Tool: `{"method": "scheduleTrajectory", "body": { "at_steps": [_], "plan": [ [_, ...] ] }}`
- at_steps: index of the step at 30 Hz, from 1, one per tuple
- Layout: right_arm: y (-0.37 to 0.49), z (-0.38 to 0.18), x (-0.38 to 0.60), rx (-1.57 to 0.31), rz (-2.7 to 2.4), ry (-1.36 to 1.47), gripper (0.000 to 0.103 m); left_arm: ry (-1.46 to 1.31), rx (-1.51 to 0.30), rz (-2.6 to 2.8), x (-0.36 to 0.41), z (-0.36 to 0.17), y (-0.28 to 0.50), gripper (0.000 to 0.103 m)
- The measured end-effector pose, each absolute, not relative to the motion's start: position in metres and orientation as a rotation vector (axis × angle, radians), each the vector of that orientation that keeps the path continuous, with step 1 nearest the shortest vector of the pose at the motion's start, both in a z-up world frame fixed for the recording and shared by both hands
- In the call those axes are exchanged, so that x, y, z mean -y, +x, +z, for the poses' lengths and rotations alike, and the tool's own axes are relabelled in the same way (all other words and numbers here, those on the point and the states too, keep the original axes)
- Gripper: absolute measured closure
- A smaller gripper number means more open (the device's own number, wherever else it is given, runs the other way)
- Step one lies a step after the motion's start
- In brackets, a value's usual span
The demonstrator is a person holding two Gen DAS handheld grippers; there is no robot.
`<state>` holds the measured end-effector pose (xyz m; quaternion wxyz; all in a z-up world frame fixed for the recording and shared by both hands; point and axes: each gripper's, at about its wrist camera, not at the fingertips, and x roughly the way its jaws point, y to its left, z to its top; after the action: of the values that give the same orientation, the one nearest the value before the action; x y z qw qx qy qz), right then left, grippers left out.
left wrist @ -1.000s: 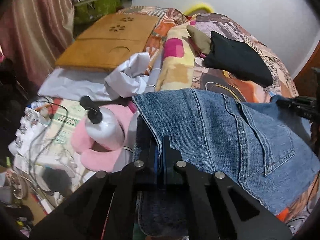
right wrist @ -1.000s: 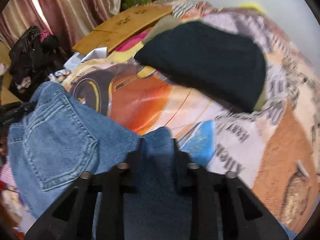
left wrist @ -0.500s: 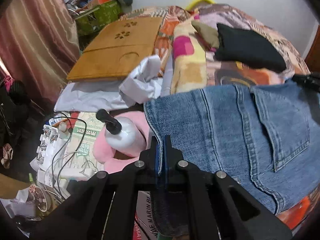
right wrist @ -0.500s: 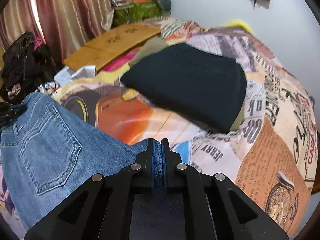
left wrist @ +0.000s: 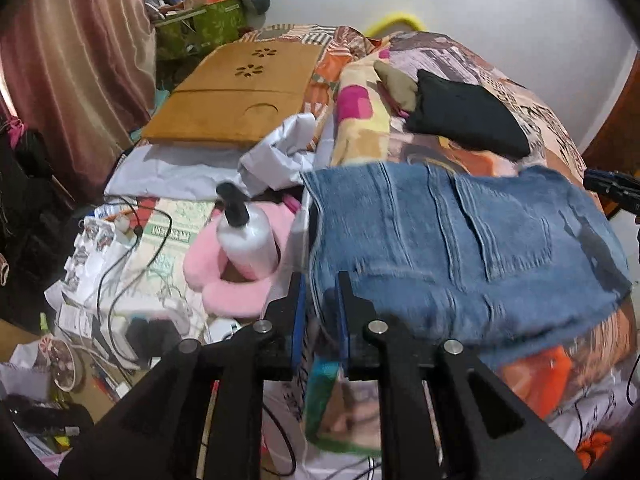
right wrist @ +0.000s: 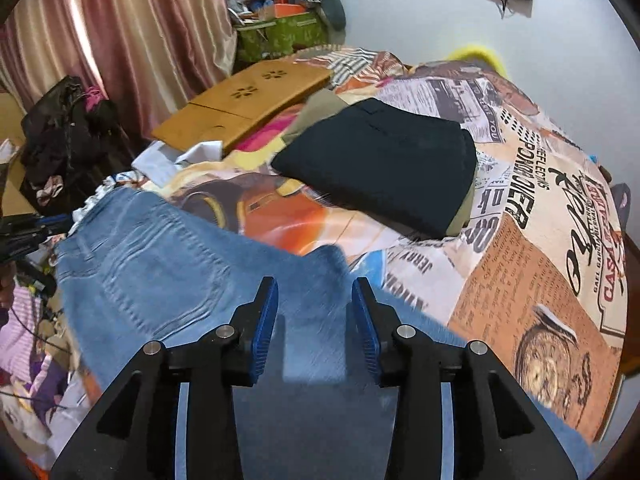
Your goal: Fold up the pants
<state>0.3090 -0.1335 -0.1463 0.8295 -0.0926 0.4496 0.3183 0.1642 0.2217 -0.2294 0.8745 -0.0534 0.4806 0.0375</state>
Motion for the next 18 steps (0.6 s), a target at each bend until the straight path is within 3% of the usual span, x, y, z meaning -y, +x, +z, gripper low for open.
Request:
{"method": "scheduleTrajectory", "body": {
  "at_steps": [5, 8, 18],
  "plan": [
    [0.285, -0.140, 0.130, -0.946, 0.720, -0.171, 0.067, -0.104, -0.996, 0.094, -0.215, -0.238, 0.141, 0.075],
    [0.274, -0.141, 0.122, -0.942, 0.744, -0.151, 0.064, -0.173, -0.992, 0.075, -0.219, -0.240, 0.132, 0.064],
    [0.252, -0.159, 0.076, -0.982, 0.847, -0.109, 0.063, -0.165, -1.012, 0.013, -0.194, -0.268, 0.140, 0.063]
  ]
}}
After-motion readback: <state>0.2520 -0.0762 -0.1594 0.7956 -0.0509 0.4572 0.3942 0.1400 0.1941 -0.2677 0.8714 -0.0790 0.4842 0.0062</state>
